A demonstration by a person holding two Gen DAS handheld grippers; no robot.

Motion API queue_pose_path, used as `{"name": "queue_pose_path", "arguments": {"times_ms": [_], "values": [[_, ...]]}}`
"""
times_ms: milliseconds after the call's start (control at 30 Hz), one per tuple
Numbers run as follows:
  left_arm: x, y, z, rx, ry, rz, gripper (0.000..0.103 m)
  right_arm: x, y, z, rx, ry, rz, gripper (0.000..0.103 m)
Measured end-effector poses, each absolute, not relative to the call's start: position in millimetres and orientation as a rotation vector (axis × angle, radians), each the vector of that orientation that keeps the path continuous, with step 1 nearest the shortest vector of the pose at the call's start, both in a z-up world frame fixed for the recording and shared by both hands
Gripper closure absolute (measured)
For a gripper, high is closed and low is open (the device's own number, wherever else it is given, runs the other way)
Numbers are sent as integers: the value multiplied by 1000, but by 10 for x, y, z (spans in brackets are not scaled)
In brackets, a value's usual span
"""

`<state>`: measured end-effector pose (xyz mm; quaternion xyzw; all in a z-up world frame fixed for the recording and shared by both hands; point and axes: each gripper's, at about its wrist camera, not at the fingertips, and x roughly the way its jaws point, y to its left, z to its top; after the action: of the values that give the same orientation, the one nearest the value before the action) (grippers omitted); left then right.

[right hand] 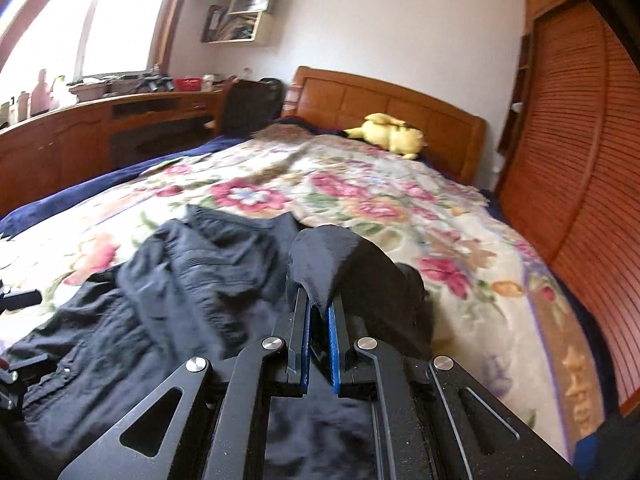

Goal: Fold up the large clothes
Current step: 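Carry the sleeve across the jacket body with the right tool and release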

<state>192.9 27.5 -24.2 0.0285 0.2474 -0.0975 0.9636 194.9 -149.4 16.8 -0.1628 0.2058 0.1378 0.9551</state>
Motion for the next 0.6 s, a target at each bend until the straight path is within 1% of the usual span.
{"name": "queue_pose_path", "arguments": {"times_ms": [167, 333, 467, 500, 533, 567, 600], "values": [[1883, 465, -236, 40, 502, -177, 23, 1939, -1326, 97, -353, 466, 327, 96], [1863, 593, -229, 25, 501, -162, 23, 2186, -1282, -51, -343, 590, 350, 95], [1853, 643, -231, 18, 499, -157, 23, 2306, -1253, -109, -360, 651, 334, 94], [1856, 647, -232, 16, 499, -156, 23, 2345, -1195, -117, -367, 666, 336, 92], [1859, 642, -232, 15, 499, -155, 23, 2340, -1173, -100, -370, 676, 340, 87], [1857, 644, -232, 16, 499, -156, 23, 2343, -1142, -97, -371, 684, 339, 78], [1860, 636, -233, 17, 498, -156, 23, 2319, -1128, -84, -369, 689, 340, 73]]}}
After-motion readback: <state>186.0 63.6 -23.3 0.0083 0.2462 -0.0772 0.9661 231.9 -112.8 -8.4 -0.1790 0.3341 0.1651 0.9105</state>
